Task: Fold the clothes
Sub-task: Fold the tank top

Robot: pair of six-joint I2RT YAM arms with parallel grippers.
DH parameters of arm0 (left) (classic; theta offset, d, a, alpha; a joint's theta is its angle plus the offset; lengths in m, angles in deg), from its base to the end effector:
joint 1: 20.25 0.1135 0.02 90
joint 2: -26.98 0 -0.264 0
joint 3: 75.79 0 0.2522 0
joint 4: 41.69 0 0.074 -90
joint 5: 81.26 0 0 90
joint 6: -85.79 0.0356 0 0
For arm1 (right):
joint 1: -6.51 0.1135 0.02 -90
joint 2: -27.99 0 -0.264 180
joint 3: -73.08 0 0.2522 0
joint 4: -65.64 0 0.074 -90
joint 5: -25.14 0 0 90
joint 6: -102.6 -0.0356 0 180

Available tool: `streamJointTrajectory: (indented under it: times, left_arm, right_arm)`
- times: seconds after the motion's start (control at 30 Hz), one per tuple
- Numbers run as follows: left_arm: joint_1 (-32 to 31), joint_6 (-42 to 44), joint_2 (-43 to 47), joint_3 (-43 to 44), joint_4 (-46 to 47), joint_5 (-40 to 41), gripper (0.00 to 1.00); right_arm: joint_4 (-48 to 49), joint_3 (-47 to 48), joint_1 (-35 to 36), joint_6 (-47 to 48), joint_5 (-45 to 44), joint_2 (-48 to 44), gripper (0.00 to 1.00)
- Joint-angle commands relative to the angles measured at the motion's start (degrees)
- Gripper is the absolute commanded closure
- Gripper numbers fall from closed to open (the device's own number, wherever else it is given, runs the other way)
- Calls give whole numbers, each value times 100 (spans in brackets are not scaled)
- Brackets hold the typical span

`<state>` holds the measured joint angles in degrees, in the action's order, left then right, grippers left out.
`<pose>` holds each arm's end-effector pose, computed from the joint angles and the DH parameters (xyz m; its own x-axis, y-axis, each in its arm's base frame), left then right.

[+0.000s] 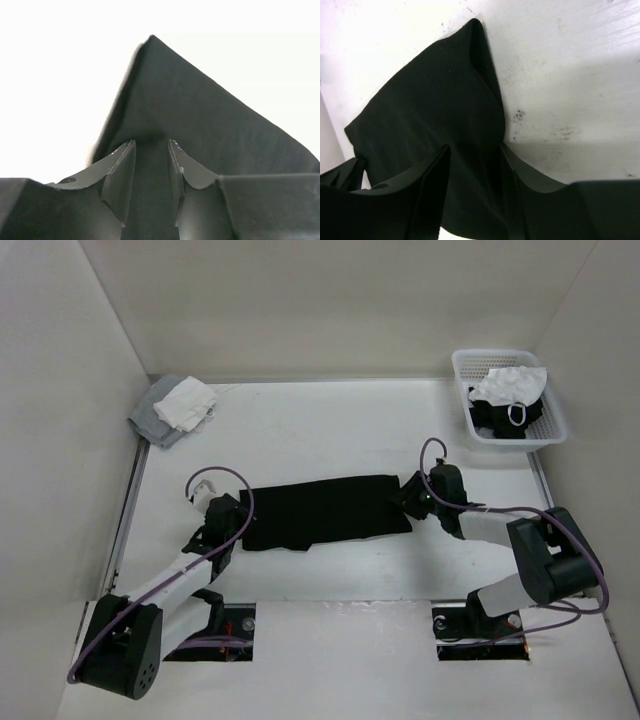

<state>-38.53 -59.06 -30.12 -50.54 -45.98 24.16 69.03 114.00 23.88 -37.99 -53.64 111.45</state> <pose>0.1723 -0.0469 0.1382 -0.4029 -0.6970 -0.5932 -0.4012 0.7170 -0.5700 0.2463 0.0843 0.1365 -0.7201 0.5688 -0.3974 0.1882 0.7114 0.6772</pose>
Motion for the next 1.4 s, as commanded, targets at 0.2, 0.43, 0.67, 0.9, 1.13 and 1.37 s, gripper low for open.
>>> streamJointTrajectory:
  times: [0.2, 0.43, 0.67, 0.9, 1.13, 1.37]
  left_arm:
    - [383, 317, 427, -76, 424, -777, 71]
    - [31, 300, 674, -24, 371, -672, 71]
    - [-495, 159, 490, 117, 494, -558, 71]
    - [-979, 106, 630, 372, 485, -408, 71]
    - [-1006, 97, 1042, 425, 363, -496, 71]
    - [-822, 150, 1614, 302, 81, -628, 70]
  right_arm:
    - [693, -272, 105, -495, 258, 364, 79]
    - [1432, -816, -185, -724, 372, -197, 100]
    - [-629, -1205, -388, -391, -224, -3006, 100]
    - [-3084, 253, 165, 84, -911, -4321, 100]
    - [-3341, 1730, 1878, 111, -2000, -2829, 100]
    - [-3411, 2855, 2723, 111, -2344, -966, 99]
